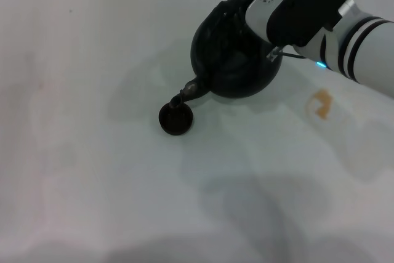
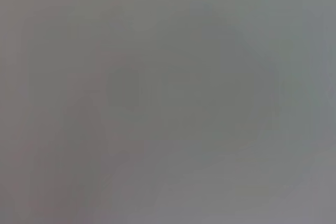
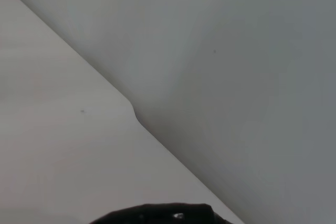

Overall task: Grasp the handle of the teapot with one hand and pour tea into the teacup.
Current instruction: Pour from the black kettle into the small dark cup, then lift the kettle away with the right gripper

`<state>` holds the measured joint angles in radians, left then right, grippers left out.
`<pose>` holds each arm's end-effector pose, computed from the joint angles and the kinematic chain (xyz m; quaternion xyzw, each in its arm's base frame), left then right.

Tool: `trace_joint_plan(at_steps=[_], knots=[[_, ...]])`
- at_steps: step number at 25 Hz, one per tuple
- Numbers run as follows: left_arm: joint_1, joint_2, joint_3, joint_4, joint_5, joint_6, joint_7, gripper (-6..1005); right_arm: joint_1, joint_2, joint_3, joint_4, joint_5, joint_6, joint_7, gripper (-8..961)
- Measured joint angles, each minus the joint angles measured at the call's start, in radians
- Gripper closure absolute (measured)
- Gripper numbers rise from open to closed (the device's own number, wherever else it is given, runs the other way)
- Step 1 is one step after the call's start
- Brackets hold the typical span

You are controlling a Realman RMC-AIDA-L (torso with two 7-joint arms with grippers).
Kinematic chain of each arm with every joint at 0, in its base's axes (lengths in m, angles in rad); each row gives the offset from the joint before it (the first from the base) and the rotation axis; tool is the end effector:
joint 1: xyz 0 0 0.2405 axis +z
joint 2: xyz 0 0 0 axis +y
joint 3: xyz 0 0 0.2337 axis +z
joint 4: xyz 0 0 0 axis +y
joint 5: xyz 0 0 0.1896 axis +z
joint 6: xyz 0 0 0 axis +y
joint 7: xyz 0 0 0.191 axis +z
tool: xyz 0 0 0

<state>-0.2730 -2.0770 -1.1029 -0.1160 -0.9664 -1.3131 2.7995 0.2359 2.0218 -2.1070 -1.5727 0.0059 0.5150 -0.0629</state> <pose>-0.3713 0.2973 0.0850 -0.4876 -0.3333 -0.3565 0.7239 0.1375 0.3475 -0.0662 -0.8936 0.0996 0.0123 0.4376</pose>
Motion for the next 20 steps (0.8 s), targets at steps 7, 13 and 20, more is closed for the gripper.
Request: trace_joint_plan(at_steps=[7,13,20], knots=[[0.000,0.000,-0.003,0.001,0.000,0.000,0.000,108,0.000,0.000,-0.028,-0.003,-0.085,-0.010,0.052,817],[-0.001,0.000,-0.003,-0.002,0.000,0.000,0.000,109,-0.002,0.000,-0.052,-0.006,-0.153,-0.006,0.096,822],[-0.002,0.000,-0.005,-0.003,0.000,0.000,0.000,109,-0.013,0.000,-0.085,-0.011,-0.255,-0.007,0.152,824]])
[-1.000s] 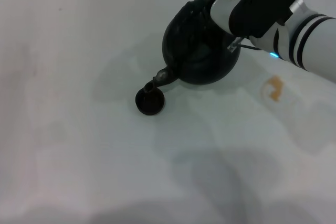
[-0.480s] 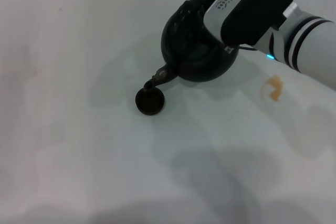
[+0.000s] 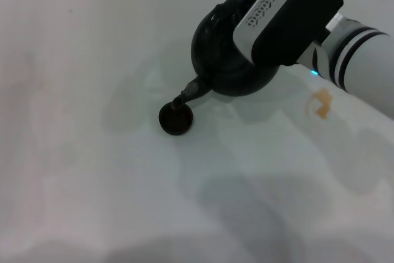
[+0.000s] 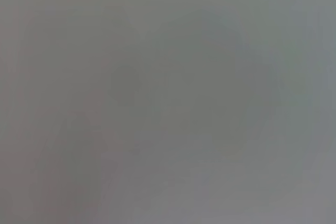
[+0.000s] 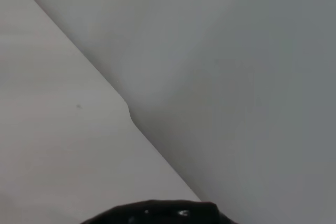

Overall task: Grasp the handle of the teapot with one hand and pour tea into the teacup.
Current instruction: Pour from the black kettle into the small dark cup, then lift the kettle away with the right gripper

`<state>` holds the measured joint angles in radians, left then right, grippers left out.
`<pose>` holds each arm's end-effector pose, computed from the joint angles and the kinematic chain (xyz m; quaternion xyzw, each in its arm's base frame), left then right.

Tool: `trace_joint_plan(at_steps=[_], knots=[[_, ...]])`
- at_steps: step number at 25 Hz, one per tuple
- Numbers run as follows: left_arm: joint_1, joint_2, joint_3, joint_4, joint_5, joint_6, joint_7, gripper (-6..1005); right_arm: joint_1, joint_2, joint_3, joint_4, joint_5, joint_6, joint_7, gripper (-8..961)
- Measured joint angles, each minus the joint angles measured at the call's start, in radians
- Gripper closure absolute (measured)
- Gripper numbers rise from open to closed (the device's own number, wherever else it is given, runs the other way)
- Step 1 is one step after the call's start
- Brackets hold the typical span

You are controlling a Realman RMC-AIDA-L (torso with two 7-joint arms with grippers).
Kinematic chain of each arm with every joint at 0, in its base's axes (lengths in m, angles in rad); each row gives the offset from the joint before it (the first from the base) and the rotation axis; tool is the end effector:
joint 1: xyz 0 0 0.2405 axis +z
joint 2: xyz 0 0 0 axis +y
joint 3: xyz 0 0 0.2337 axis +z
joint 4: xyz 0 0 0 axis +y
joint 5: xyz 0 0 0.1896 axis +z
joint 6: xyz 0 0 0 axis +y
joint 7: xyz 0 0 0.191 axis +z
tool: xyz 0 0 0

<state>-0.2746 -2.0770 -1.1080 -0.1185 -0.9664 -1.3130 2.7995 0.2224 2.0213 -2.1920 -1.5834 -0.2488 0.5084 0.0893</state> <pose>-0.3708 0.2980 0.0857 -0.4856 -0.3331 -0.3583 0.7245 0.1328 0.3418 -0.0691 -0.8856 0.0503 -0.0051 0.4617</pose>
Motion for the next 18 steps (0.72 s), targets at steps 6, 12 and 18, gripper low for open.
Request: trace_joint_plan(at_steps=[6,12,18], knots=[[0.000,0.000,-0.001,-0.001,0.000,0.000,0.000,109,-0.007,0.000,-0.014,-0.004,-0.045,0.002,0.022,825],[0.000,0.000,-0.001,-0.001,0.000,0.000,0.000,109,-0.041,0.002,-0.026,-0.014,-0.104,-0.006,0.042,829],[0.000,0.000,-0.001,-0.001,0.000,0.000,0.000,108,-0.048,0.002,-0.035,-0.017,-0.133,-0.007,0.062,829]])
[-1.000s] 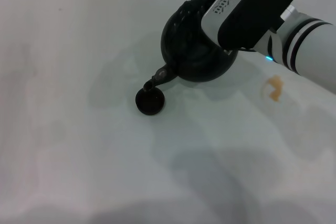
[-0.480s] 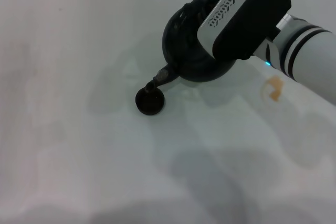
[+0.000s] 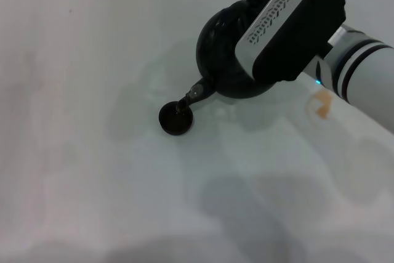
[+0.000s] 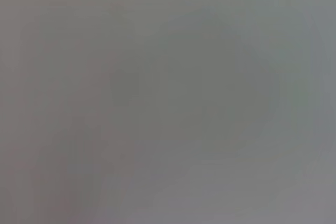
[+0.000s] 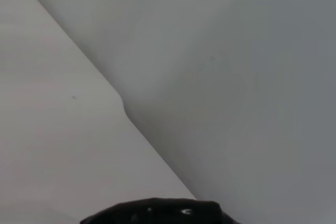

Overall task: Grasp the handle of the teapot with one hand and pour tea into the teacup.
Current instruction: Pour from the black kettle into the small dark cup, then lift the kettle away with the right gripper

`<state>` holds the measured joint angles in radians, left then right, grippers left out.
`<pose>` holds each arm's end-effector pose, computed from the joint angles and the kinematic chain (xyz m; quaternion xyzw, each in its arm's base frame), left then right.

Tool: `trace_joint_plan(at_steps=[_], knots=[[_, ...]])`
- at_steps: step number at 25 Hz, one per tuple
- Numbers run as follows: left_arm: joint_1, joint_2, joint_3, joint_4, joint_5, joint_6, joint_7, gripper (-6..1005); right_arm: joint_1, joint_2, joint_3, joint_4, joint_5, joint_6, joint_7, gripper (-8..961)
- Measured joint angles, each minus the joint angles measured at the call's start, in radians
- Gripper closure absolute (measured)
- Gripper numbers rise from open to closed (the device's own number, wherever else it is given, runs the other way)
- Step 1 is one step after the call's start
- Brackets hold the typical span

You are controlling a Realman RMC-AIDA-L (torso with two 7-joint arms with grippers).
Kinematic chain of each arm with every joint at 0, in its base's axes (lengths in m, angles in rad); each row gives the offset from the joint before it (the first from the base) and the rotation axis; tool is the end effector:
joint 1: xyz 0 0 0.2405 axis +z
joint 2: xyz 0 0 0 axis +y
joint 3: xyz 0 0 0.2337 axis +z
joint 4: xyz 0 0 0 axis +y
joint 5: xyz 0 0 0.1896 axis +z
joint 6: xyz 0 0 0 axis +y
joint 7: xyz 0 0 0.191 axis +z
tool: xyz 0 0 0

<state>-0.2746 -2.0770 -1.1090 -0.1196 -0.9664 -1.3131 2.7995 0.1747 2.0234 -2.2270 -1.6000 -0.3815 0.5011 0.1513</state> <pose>-0.3707 0.2981 0.0859 -0.4850 -0.3330 -0.3589 0.7246 0.1372 0.3346 -0.0672 -0.8781 0.0331 -0.0149 0.4770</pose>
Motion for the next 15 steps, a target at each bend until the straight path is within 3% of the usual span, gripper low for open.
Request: trace_joint_plan(at_steps=[15], knots=[[-0.001,0.000,0.000,0.000,0.000,0.000,0.000,108,0.004,0.002,-0.045,-0.010,-0.105,0.005,0.036,831]])
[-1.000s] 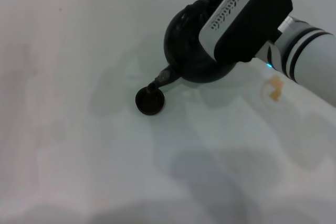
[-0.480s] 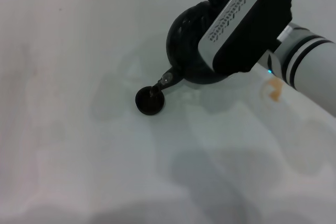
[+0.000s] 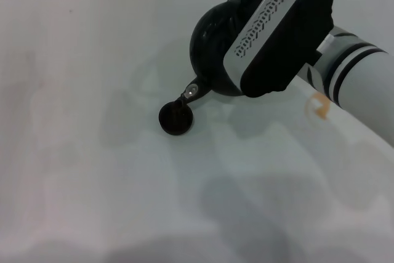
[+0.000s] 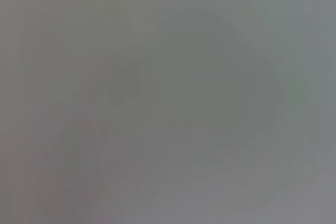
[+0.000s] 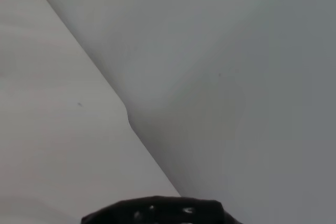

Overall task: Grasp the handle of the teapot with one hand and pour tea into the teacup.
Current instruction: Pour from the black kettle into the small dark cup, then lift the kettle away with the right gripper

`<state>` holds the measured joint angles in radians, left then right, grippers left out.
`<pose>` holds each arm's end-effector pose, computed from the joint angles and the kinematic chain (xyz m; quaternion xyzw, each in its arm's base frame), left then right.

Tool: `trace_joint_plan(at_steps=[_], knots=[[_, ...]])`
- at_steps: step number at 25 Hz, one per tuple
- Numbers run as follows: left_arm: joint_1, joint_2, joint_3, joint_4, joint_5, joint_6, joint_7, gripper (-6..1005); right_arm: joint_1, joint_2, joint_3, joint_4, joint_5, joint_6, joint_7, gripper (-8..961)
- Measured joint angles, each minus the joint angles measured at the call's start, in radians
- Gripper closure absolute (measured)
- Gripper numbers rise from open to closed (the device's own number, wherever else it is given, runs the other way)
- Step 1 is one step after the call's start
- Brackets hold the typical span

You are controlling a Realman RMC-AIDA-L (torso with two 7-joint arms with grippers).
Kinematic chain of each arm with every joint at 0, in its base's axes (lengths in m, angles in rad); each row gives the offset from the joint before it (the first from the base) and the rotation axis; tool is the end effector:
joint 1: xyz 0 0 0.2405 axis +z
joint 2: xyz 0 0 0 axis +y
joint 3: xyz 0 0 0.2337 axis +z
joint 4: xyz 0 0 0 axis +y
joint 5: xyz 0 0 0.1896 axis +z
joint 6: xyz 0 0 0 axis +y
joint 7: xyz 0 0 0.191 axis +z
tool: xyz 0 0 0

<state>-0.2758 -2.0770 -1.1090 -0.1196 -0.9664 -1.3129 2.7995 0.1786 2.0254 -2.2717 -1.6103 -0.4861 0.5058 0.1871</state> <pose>-0.3704 0.2986 0.0858 -0.4852 -0.3328 -0.3592 0.7244 0.1267 0.3305 -0.0705 -0.8757 -0.0061 -0.0190 0.4825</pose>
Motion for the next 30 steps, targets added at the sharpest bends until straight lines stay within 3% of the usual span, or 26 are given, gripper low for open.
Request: trace_joint_plan(at_steps=[30], knots=[[-0.002,0.000,-0.002,0.000,0.000,0.000,0.000,109,0.001,0.001,-0.016,-0.003,-0.076,0.010,0.013,836]])
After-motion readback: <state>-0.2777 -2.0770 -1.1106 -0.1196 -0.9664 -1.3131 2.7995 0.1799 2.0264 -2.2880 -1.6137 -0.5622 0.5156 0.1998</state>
